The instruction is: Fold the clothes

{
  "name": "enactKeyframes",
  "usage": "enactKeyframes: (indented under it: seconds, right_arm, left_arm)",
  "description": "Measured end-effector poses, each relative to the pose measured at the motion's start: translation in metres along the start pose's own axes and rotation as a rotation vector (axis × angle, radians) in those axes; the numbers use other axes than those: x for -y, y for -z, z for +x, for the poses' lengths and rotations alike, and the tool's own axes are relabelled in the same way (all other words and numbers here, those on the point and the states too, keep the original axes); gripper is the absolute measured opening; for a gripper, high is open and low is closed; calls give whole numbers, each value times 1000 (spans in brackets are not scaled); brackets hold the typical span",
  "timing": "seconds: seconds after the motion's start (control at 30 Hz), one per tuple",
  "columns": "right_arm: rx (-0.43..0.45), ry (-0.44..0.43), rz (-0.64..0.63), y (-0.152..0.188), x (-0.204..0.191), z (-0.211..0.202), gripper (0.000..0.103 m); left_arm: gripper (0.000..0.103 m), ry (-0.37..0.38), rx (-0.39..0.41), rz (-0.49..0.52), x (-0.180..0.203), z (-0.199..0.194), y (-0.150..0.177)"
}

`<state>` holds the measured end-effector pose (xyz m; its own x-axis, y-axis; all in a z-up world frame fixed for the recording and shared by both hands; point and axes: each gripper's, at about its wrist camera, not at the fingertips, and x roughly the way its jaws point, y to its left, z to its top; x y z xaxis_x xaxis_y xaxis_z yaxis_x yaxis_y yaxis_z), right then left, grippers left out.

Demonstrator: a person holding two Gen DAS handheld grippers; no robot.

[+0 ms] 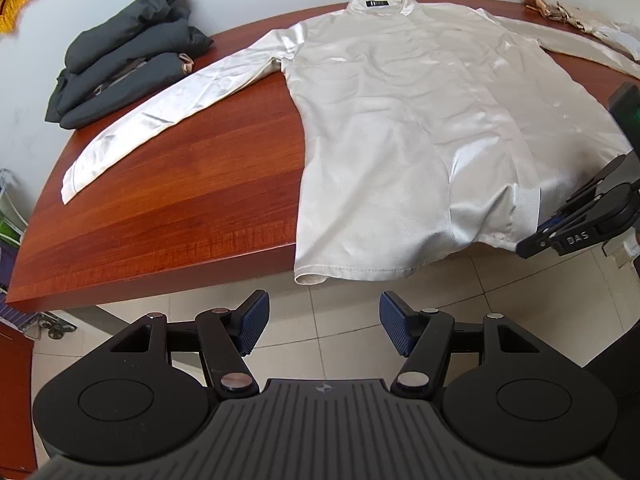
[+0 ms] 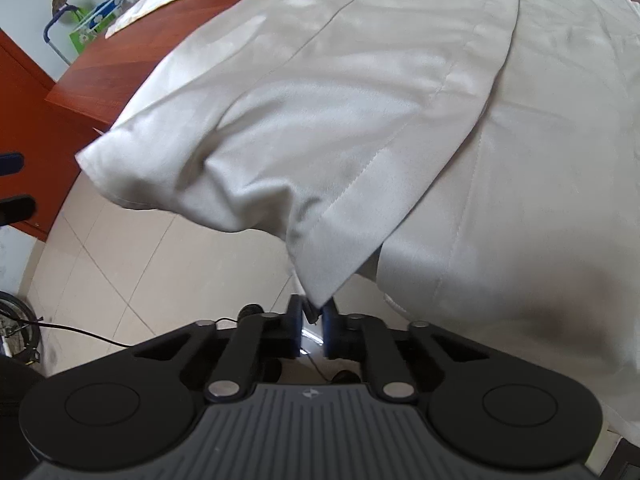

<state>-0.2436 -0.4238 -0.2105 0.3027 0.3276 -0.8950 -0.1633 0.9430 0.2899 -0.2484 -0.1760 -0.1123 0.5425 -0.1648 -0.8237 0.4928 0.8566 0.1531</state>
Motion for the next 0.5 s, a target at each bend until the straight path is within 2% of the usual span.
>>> enactKeyframes:
  seconds: [0.37,0.5]
  right_arm:
    - [56,-9,45,6,8,-62,5]
    - [24,2,44,10,12,-59,5]
  left_arm:
    - [64,18,9,18,8,8,-3]
    - [64,12,7,20,7,9,-4]
